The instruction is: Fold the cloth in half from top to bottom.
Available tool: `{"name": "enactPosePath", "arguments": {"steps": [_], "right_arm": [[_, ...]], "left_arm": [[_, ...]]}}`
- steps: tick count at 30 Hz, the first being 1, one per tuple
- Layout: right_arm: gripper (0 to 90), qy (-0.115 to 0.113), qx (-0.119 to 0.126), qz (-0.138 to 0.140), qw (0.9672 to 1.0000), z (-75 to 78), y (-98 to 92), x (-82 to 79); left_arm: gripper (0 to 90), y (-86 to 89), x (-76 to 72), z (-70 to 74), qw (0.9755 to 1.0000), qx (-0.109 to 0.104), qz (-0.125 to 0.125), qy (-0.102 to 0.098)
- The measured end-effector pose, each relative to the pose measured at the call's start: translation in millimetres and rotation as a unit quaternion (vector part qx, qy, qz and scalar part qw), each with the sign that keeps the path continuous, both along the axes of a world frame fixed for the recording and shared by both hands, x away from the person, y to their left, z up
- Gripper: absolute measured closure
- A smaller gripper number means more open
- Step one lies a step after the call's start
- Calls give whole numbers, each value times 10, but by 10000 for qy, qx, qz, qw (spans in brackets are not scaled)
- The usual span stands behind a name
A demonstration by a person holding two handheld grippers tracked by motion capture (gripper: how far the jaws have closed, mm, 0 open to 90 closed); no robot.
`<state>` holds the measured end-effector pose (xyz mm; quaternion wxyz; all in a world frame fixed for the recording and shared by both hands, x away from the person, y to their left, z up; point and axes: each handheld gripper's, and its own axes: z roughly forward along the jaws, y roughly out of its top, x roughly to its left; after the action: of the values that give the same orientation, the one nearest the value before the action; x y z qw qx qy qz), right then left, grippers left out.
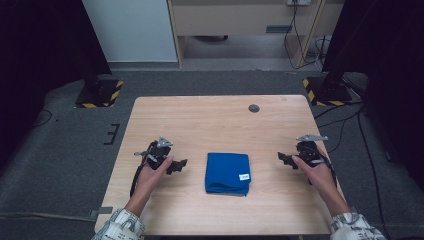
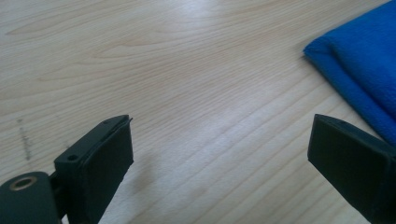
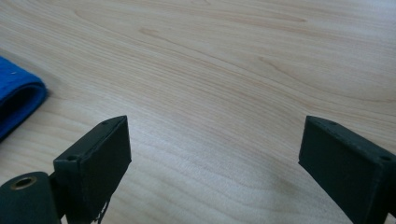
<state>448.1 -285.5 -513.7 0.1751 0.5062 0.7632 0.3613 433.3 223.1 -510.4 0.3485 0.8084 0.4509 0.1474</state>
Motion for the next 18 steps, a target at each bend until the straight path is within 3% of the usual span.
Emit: {"name": "enactPosePath", "arguments": {"steps": [1,7,18], "right_arm": [[92,132,-19,-35,9999,-29,-1,70],[98,291,-57,-204,9994,-91,20,227],[102,313,-53,-479,9983,-133,85,437]], "left_arm": [[62,28,30,-3,10000,-3,51,17],[62,105,129,-27,9997,76,199,70],[62,209,296,-130,9985,74,540,109]]}}
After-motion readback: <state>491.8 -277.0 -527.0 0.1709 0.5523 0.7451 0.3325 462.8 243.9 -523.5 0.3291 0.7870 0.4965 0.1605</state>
